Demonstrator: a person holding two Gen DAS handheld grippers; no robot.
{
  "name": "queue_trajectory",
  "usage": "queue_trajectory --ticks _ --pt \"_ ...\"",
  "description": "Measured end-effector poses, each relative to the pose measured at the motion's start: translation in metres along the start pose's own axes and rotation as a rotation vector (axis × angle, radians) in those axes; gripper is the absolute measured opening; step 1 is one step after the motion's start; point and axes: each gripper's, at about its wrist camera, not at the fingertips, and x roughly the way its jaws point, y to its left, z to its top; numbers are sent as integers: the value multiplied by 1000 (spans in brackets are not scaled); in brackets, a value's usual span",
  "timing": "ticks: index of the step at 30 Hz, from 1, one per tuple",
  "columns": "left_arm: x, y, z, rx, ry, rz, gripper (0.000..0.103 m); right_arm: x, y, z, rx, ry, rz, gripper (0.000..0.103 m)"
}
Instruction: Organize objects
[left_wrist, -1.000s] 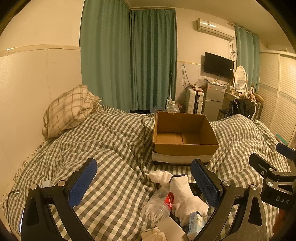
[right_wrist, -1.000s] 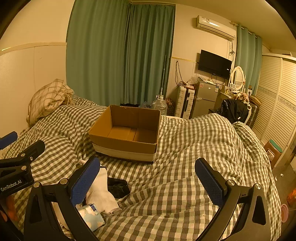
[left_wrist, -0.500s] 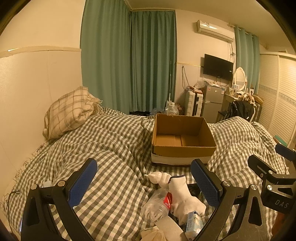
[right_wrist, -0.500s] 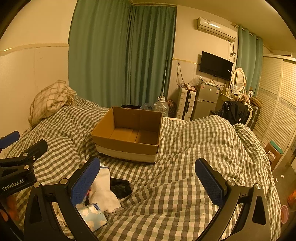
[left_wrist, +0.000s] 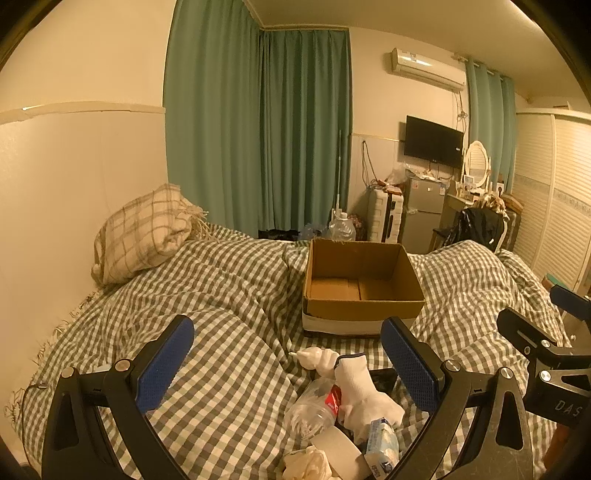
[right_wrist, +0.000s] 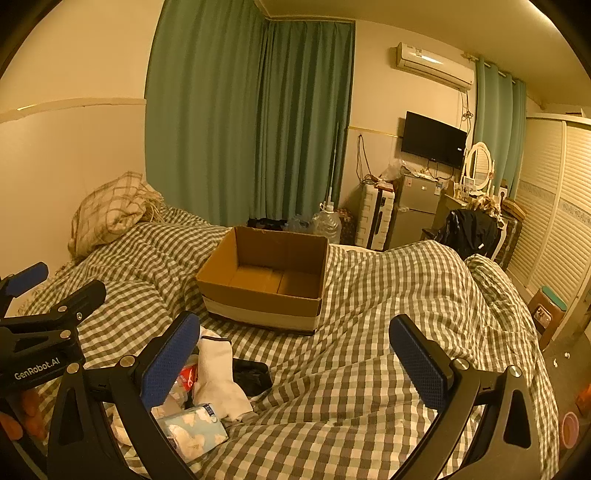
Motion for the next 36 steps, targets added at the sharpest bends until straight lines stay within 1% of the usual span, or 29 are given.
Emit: queue_trajectory --ticks 5,9,13,16,22,24,26,29,32,33,34,35,36 --pt "-7 4 1 4 5 -14 103 -12 3 3 -8 -1 16 103" --pt "-10 5 -4 29 16 -7 103 -22 6 4 -25 -3 13 103" --pt "-7 10 -17 50 60 6 103 -28 6 -2 -49 19 5 103" --pt "-3 13 -32 57 110 -2 103 -27 3 -10 -60 48 -3 103" --pt "12 0 -71 119 240 -61 103 -17 -1 -29 -82 117 -5 103" --pt "23 -7 -84 141 296 -89 102 -11 -2 -34 -79 139 3 103" --pt "34 -8 -95 146 358 -103 98 -5 -1 -38 -77 154 11 103" --pt "38 -4 -106 124 411 -139 92 2 3 -44 -90 174 22 103" --pt "34 5 -111 121 419 -172 82 10 9 -50 -100 198 33 103" --pt "35 6 -112 126 427 -179 68 13 11 -52 -104 206 39 103" --pt "38 7 -115 124 442 -192 52 16 13 -54 -107 215 48 103" --pt "43 9 -121 104 470 -221 43 20 16 -55 -111 225 60 103" --pt "49 11 -124 86 494 -240 26 22 19 -57 -115 235 71 103"
